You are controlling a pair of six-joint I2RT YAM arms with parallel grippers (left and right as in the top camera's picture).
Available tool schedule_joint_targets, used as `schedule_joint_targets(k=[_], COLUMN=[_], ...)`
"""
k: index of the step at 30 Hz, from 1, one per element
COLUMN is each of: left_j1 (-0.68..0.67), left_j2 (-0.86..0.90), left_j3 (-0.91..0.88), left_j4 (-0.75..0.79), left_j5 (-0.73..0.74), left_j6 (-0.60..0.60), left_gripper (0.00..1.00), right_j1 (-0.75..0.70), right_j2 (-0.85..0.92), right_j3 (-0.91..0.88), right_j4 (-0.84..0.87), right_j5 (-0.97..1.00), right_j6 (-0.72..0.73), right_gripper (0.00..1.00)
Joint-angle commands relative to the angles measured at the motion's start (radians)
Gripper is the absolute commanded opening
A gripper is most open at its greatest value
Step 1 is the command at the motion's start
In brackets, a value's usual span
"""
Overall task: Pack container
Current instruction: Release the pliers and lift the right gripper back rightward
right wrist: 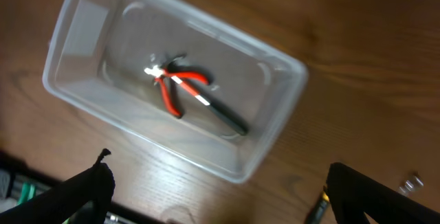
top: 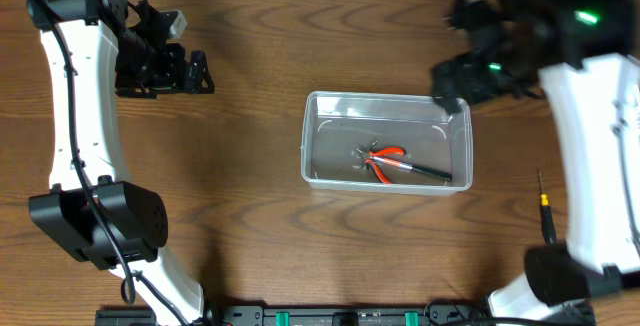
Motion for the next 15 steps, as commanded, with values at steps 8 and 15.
schedule_joint_targets(k=[8,15], left_j1=[0.0,0.0], left_j2=[0.006,0.006], left_j3=[0.003,0.003], left_j4=[-0.005,-0.005], left_j5=[-0.012,-0.012], left_j6=[0.005,0.005], left_gripper=[0.98,0.98], right_j1=[-0.117,-0.166], right_j2=[-0.484,-0.688], right_j3=[-0.375,-0.686], right_j4=[-0.005,0.007], right_j5=[0.031,0.034], right_j6=[0.124,0.147], right_gripper=[0.99,0.99])
